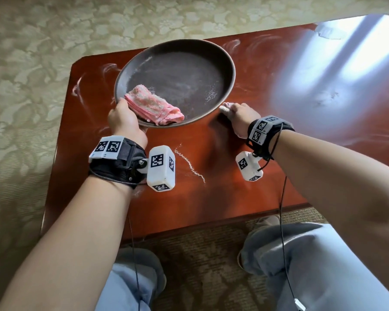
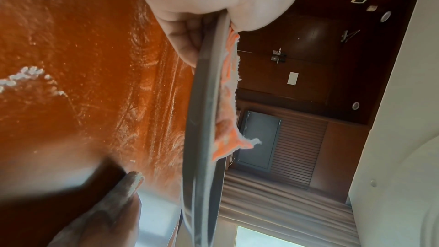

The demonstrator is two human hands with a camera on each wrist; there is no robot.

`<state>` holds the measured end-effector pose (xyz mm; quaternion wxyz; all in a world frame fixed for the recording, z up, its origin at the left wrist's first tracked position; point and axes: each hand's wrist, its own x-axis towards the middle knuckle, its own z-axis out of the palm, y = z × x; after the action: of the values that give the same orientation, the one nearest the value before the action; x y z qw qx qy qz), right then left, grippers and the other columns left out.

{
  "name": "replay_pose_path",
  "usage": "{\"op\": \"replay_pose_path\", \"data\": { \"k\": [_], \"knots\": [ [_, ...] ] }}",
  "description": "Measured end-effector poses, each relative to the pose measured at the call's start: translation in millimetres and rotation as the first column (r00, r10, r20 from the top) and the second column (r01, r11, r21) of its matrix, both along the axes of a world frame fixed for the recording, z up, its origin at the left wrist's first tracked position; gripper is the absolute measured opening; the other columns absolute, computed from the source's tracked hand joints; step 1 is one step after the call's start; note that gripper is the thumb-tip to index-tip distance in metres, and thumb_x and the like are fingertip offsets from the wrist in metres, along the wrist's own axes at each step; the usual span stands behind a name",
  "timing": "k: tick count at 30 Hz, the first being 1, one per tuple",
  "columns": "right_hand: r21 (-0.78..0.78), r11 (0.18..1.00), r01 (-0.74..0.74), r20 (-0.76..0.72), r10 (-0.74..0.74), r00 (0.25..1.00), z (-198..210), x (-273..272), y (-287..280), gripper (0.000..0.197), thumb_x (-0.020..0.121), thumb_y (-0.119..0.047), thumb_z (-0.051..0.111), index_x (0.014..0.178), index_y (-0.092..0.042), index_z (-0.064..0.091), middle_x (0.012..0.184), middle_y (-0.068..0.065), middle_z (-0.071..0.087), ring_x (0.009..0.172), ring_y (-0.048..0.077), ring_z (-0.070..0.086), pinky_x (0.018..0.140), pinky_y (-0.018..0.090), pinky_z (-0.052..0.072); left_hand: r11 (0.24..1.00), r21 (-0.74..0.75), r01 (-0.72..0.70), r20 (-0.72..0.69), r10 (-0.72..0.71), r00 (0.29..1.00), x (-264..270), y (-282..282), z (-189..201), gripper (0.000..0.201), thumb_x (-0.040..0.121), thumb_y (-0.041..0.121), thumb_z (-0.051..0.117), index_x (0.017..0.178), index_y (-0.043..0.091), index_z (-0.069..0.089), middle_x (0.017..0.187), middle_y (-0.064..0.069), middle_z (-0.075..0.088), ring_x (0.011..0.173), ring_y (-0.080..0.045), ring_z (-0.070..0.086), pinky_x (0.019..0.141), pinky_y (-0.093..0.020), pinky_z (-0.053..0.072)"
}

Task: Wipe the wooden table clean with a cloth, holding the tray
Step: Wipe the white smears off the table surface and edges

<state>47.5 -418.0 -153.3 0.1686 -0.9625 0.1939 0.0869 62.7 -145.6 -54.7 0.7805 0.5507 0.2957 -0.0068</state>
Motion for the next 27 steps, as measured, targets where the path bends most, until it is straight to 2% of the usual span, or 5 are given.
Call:
{"op": "replay_pose_path", "data": {
  "k": [5,13,16,24,27],
  "knots": [
    [-0.048,0.974,-0.221,-0.053,0.219,0.974,4.6,6.2,45.3,0.053,0.093,-0.019,0.048,0.144,-0.03,0.04,0.137,0.002,0.046,0.12,0.026,0.049,0.098,0.036,0.046,1.0,0.012,-0.023,-0.028,0.023,0.999,1.3,23.0,0.1,0.014,0.097,0.029,0.055,0.098,0.018,0.064,0.102,-0.007,0.07,0.092,-0.028,0.071,0.074,-0.048,0.062],
    [-0.008,0.895,-0.446,-0.062,0.444,0.894,-15.4,9.6,98.5,0.052,0.092,-0.031,0.041,0.142,-0.046,0.035,0.134,0.0,0.043,0.124,0.027,0.051,0.099,0.039,0.049,0.999,-0.003,-0.048,-0.024,0.047,0.999,-6.9,44.3,6.8,0.021,0.099,0.03,0.053,0.11,0.016,0.063,0.104,-0.008,0.069,0.091,-0.028,0.07,0.075,-0.046,0.062],
    [-0.028,0.87,-0.492,-0.022,0.491,0.871,5.7,-12.8,125.8,0.043,0.102,-0.028,0.041,0.144,-0.035,0.042,0.135,0.002,0.045,0.125,0.027,0.05,0.102,0.033,0.044,0.998,-0.001,-0.058,-0.02,0.058,0.998,-12.7,49.4,13.3,0.027,0.098,0.03,0.053,0.118,0.015,0.063,0.11,-0.01,0.069,0.093,-0.029,0.07,0.077,-0.047,0.061],
    [0.199,0.882,-0.428,0.079,0.421,0.904,18.4,-35.1,144.0,0.037,0.1,-0.041,0.046,0.13,-0.022,0.058,0.118,0.006,0.056,0.111,0.029,0.058,0.088,0.029,0.045,0.999,-0.003,-0.052,0.003,0.052,0.999,-24.7,52.8,31.7,0.017,0.1,0.028,0.053,0.107,0.016,0.063,0.101,-0.007,0.07,0.086,-0.025,0.071,0.074,-0.042,0.062],
    [0.376,0.875,-0.306,0.159,0.264,0.951,44.0,-39.8,128.9,0.022,0.098,-0.032,0.05,0.089,-0.018,0.065,0.079,-0.005,0.063,0.08,0.02,0.061,0.072,0.024,0.04,0.998,0.001,-0.059,0.008,0.059,0.998,-23.3,49.1,35.1,0.013,0.099,0.025,0.054,0.102,0.016,0.063,0.101,-0.008,0.07,0.085,-0.025,0.071,0.073,-0.043,0.062]
  ]
}}
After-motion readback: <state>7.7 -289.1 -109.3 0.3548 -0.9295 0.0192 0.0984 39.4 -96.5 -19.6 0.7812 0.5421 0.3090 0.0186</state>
